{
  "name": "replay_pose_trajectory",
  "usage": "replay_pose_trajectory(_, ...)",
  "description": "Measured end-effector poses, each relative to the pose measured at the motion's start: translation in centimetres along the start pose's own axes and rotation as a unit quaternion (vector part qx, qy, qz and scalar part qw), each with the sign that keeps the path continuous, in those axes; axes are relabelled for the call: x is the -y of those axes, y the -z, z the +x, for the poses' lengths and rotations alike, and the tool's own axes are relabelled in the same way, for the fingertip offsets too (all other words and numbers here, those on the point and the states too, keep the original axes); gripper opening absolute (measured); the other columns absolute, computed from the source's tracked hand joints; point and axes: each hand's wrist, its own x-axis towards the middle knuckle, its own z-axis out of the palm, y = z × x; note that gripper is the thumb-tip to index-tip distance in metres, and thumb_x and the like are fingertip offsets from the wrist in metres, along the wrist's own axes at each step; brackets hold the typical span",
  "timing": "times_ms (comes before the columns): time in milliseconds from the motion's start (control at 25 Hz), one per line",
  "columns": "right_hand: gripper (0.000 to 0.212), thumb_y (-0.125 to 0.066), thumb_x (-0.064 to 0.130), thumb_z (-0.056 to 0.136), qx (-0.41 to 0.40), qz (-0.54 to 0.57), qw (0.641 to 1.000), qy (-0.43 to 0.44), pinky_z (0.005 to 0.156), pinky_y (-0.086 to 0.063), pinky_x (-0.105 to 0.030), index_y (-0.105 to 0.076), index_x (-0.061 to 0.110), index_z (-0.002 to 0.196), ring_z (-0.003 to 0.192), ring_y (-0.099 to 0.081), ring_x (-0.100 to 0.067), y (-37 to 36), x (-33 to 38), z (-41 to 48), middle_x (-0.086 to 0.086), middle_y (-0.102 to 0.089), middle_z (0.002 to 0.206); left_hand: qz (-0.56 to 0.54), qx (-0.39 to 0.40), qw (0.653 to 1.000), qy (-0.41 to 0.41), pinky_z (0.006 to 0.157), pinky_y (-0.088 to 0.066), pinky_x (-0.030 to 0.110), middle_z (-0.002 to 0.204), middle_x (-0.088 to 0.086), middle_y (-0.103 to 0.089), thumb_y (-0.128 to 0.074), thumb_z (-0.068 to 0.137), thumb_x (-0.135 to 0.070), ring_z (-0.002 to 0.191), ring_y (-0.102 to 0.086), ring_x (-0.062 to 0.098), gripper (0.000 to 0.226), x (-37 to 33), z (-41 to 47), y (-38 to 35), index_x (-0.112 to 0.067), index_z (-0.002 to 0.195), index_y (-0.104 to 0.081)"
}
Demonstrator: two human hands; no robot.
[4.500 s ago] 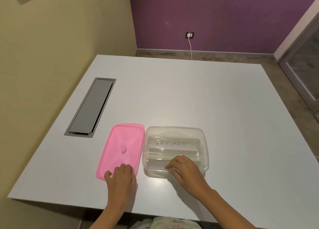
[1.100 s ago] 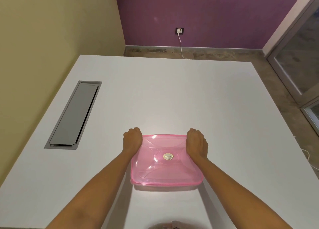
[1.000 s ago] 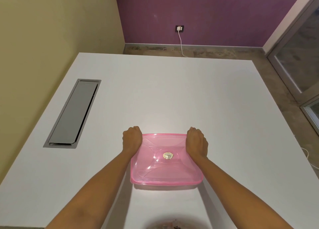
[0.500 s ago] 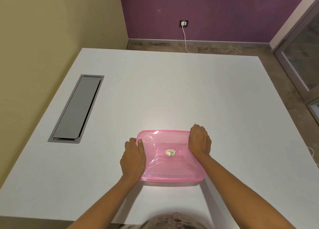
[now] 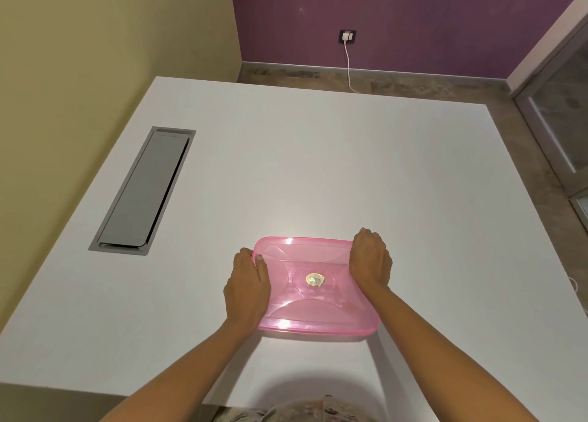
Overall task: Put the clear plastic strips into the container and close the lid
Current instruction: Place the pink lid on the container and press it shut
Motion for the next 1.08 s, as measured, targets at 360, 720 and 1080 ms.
replay_pose_trajectory(360, 0.031, -0.032, 0.023, 0.098, -0.049, 0.067, 0.994, -0.068, 0.058, -0.039, -0.036, -0.052, 0.001, 0.090, 0.074, -0.062, -0.039, 0.1, -0.3, -1.5, -0.017, -0.059, 0.086, 0.014, -0.001, 0.998, 0.054, 0.066, -0.038, 0.035, 0.093, 0.008, -0.063, -0.030, 0.096, -0.035, 0.080, -0.060, 0.035, 0.024, 0.1, 0.1, -0.4, -0.014, 0.098, -0.040)
replay_pose_trajectory(720, 0.036, -0.028, 0.035, 0.098, -0.050, 0.052, 0.993, -0.096, 0.059, -0.043, -0.037, -0.049, 0.006, 0.098, 0.073, -0.064, -0.040, -0.2, -2.1, -6.1, -0.015, -0.060, 0.090, 0.028, -0.004, 0.998, 0.055, 0.067, -0.039, 0.036, 0.088, 0.009, -0.063, -0.028, 0.097, -0.037, 0.078, -0.059, 0.035, 0.026, 0.1, 0.2, -0.6, -0.013, 0.094, -0.040)
replay_pose_trajectory(1080, 0.040, -0.020, 0.037, 0.098, -0.069, 0.033, 0.993, -0.089, 0.051, -0.036, -0.032, -0.045, 0.007, 0.093, 0.066, -0.064, -0.035, -0.3, -1.9, -6.1, -0.011, -0.060, 0.079, 0.031, -0.006, 0.998, 0.050, 0.066, -0.040, 0.038, 0.085, 0.011, -0.062, -0.027, 0.097, -0.035, 0.075, -0.056, 0.036, 0.026, 0.3, 0.3, -0.8, -0.013, 0.090, -0.038)
